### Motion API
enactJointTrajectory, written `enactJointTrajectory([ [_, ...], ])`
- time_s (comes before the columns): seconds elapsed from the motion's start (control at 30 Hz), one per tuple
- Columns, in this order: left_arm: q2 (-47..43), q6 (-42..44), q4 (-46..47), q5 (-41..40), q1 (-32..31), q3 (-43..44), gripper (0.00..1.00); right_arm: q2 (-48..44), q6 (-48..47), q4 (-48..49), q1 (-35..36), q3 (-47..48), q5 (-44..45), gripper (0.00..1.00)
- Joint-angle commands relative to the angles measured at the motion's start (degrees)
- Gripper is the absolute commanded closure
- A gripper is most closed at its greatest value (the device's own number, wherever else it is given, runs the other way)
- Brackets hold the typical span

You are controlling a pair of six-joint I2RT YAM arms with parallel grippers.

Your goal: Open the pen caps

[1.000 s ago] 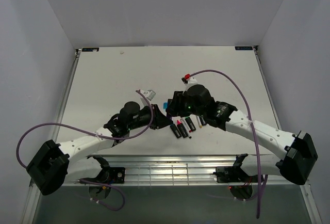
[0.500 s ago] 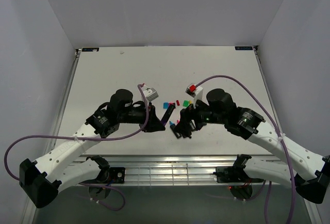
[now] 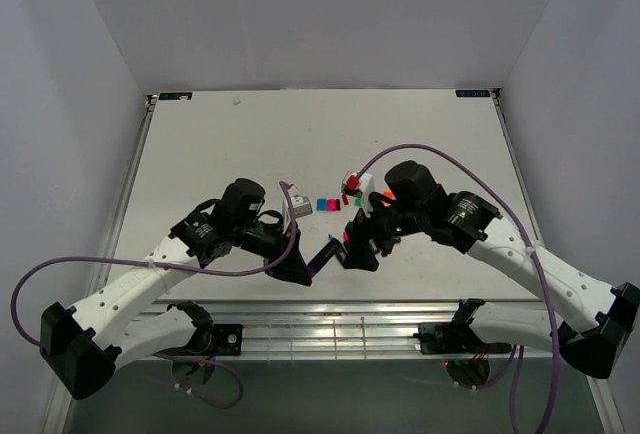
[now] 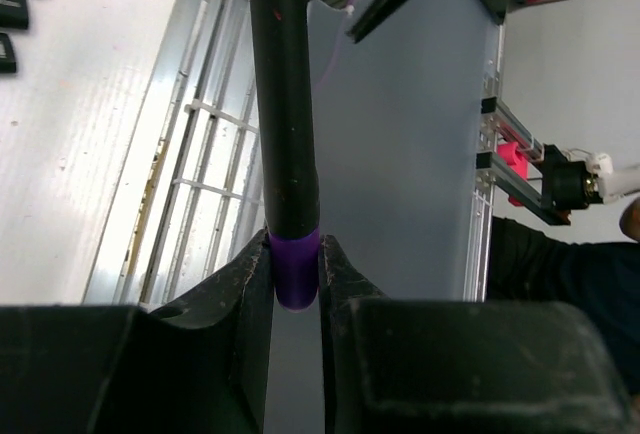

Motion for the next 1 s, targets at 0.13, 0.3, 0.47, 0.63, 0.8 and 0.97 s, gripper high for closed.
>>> enactJointTrajectory([
  [0.13, 0.42, 2.72, -1.32, 6.81, 0.34, 0.04, 1.00, 5.58, -6.63, 0.56, -0.45, 1.79, -15.46, 0.24],
  [0.3, 1.22, 3.16, -1.32, 7.43, 0.26, 0.40, 1.00, 8.92, -7.95, 0.30, -0.45, 5.39, -19.24, 0.31],
  [0.47, 1.74, 3.34, -1.32, 7.69, 0.34, 0.31, 1.00, 11.74, -8.04, 0.30, -0.45, 7.59, -23.28, 0.39],
  [0.63, 1.74, 3.60, -1.32, 8.04, 0.26, 0.57, 1.00, 13.32, -8.04, 0.65, -0.54, 7.86, -24.87, 0.61],
  [0.8, 1.31, 3.87, -1.41, 8.57, 0.26, 0.66, 1.00, 14.11, -8.13, 1.62, -0.80, 6.98, -28.38, 0.91],
  [0.97, -0.36, 2.73, -1.50, 2.53, 0.34, 1.53, 0.75, 13.50, -6.03, 3.37, -1.33, 4.27, -30.93, 0.92],
])
